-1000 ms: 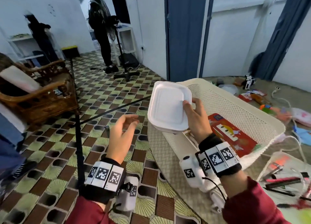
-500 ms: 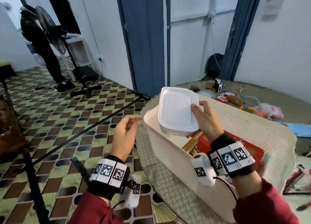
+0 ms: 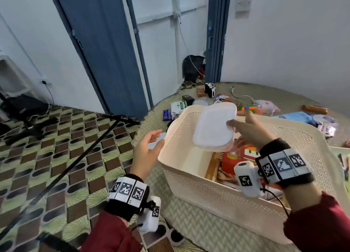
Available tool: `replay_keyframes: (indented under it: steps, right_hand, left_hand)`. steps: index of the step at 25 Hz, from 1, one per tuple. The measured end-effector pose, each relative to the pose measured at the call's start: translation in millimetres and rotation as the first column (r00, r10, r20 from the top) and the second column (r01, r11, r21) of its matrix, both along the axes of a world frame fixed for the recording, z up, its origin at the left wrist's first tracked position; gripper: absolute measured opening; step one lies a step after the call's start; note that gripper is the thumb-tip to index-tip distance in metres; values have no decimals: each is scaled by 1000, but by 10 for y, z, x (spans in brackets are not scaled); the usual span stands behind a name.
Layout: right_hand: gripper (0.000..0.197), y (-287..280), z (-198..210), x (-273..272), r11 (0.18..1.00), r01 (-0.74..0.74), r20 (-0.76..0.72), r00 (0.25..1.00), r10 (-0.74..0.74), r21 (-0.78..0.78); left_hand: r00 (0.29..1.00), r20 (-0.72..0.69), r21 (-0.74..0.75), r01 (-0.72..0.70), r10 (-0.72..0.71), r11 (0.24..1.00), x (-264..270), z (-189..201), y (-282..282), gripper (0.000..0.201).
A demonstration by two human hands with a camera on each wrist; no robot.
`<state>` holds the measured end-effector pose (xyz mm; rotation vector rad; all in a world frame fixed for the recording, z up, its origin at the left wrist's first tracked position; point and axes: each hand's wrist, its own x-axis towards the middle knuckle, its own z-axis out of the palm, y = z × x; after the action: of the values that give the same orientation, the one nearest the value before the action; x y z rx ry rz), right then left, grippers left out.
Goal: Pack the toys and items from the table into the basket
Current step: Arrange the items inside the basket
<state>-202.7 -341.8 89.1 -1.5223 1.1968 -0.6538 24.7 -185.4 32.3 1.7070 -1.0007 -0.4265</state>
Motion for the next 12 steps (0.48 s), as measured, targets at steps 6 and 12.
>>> replay_keyframes:
  steps: [6, 12]
  right_hand:
    - [44, -442, -230, 283, 1000, -2, -237, 971, 2, 1]
    - [50, -663, -569, 641, 995, -88, -516, 855, 50, -50]
  left_hand:
    - [980, 56, 168, 178, -190, 970, 426, -192, -643, 49]
    - [937, 23, 261, 330, -347, 907, 689, -218, -1132, 54]
